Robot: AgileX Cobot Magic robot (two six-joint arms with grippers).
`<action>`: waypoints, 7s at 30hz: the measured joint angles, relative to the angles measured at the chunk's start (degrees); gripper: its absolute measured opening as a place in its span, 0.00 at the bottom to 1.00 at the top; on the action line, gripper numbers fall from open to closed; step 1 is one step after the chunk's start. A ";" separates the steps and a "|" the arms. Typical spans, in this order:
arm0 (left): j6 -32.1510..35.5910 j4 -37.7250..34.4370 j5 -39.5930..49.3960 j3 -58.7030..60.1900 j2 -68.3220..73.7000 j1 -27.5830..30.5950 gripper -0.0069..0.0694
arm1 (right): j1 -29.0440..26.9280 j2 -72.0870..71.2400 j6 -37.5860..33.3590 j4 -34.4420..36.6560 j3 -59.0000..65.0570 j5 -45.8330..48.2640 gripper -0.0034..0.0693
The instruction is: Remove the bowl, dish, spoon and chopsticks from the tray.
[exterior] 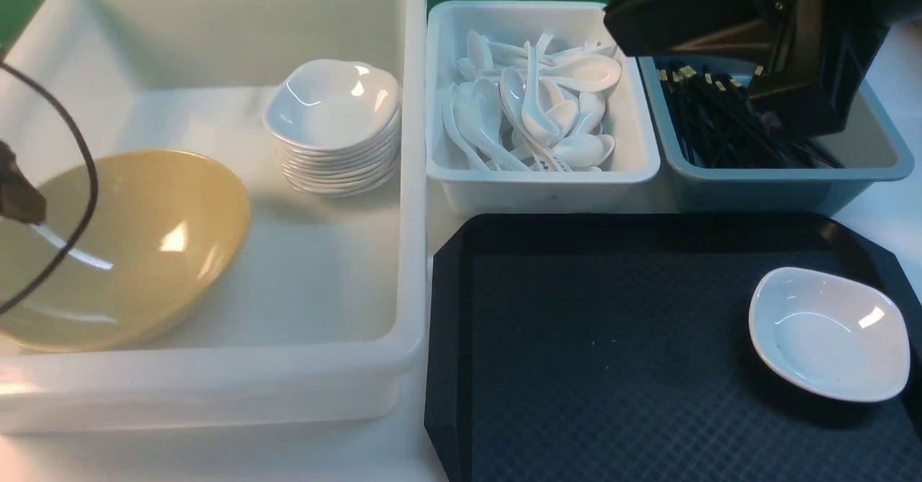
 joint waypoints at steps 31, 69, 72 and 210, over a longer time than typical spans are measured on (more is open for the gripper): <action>-14.49 1.93 -9.27 -33.52 33.73 -74.19 0.69 | -18.90 -24.27 27.78 -25.38 29.47 13.42 0.09; -10.38 4.86 16.19 -70.71 39.77 -61.30 0.09 | -17.13 -21.29 17.14 -8.63 15.43 -2.99 0.10; -10.88 5.04 17.40 -69.75 33.81 -53.01 0.09 | -16.11 -13.54 8.88 3.05 7.99 -2.91 0.10; -24.94 19.23 -10.90 43.35 -84.74 -28.10 0.08 | -38.42 -73.26 38.92 -22.69 90.73 -40.42 0.09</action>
